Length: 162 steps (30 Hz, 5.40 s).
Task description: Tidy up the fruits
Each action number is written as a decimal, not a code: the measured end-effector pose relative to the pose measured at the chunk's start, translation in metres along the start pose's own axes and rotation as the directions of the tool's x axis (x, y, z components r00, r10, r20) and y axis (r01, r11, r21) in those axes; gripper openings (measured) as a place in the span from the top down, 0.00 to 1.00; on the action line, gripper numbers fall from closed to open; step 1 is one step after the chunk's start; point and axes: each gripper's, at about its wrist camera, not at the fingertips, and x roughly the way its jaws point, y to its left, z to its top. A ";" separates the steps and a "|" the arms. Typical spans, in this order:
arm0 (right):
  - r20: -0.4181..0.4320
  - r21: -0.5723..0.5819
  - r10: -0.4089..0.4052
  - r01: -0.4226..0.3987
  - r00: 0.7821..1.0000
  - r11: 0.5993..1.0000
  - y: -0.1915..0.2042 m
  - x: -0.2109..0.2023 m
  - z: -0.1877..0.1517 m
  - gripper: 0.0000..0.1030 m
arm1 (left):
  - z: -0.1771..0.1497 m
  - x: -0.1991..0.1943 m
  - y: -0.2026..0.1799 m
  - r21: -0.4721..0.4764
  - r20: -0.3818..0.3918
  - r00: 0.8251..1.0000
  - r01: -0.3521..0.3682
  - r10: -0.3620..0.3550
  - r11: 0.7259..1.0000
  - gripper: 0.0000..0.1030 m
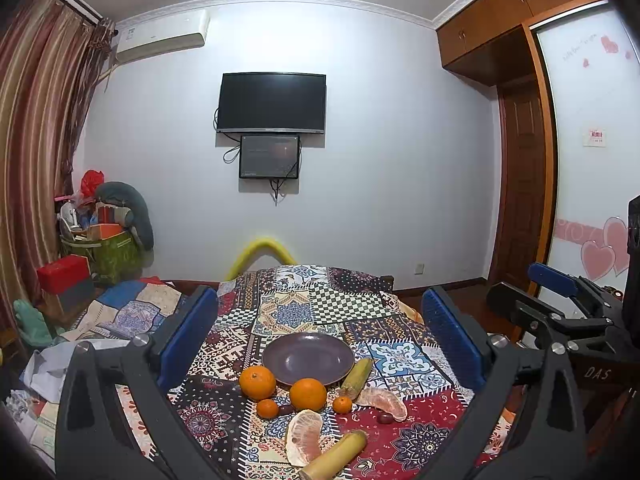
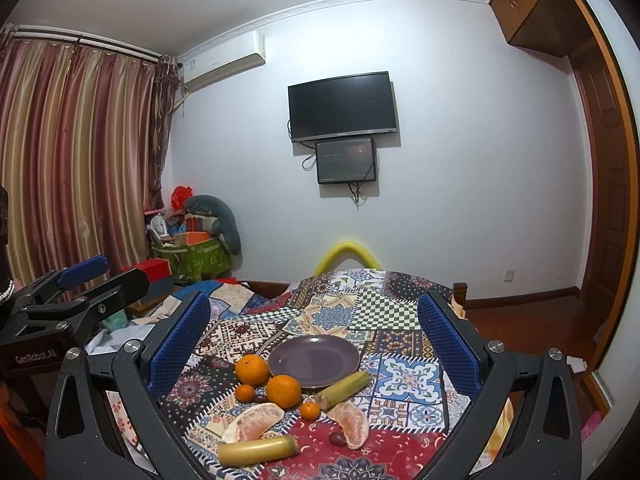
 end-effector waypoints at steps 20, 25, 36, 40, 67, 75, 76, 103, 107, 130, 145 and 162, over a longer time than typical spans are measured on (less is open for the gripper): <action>-0.014 0.008 -0.004 0.004 1.000 1.000 -0.002 0.003 -0.002 0.00 | -0.003 0.003 0.001 -0.002 -0.013 1.000 0.001 -0.001 1.000 0.00; -0.035 0.006 -0.018 0.018 0.999 1.000 -0.005 0.008 -0.007 0.00 | -0.008 0.012 0.003 -0.004 -0.052 0.999 0.014 -0.015 1.000 0.00; -0.217 -0.017 -0.070 0.068 0.974 0.998 -0.026 0.034 -0.054 0.00 | -0.052 0.062 0.009 -0.003 -0.271 0.962 0.042 -0.041 0.999 0.00; -0.311 -0.006 -0.069 0.070 0.948 0.998 -0.033 0.045 -0.074 0.00 | -0.074 0.084 0.011 -0.027 -0.358 0.931 0.065 -0.070 0.998 0.01; -0.521 0.020 -0.034 0.052 0.853 0.998 -0.057 0.087 -0.132 0.15 | -0.205 0.169 -0.004 -0.038 -0.735 0.664 0.158 -0.135 0.987 0.38; -0.553 0.072 0.015 0.030 0.833 0.997 -0.068 0.104 -0.139 0.16 | -0.207 0.170 -0.009 0.009 -0.730 0.675 0.159 -0.102 0.987 0.47; -0.555 0.076 0.019 0.028 0.832 0.997 -0.069 0.106 -0.140 0.17 | -0.206 0.169 -0.010 0.000 -0.731 0.673 0.172 -0.118 0.985 0.52; -0.663 0.142 0.149 -0.072 0.734 0.987 -0.088 0.184 -0.168 0.41 | -0.210 0.232 -0.006 -0.144 -0.750 0.619 0.189 -0.232 0.971 0.63; -0.679 0.128 0.160 -0.099 0.716 0.987 -0.082 0.189 -0.172 0.41 | -0.211 0.235 -0.006 -0.134 -0.743 0.630 0.187 -0.224 0.973 0.65; -0.658 0.080 0.122 -0.093 0.743 0.993 -0.077 0.182 -0.159 0.60 | -0.174 0.218 0.012 -0.139 -0.682 0.701 0.156 -0.208 0.978 0.66; -0.507 0.074 0.124 -0.101 0.853 0.992 -0.065 0.173 -0.100 0.60 | -0.113 0.207 0.030 -0.122 -0.553 0.815 0.127 -0.174 0.984 0.68; -0.442 0.058 0.125 -0.111 0.888 0.992 -0.061 0.209 -0.078 0.60 | -0.089 0.247 0.060 -0.124 -0.502 0.857 0.065 -0.119 0.990 0.68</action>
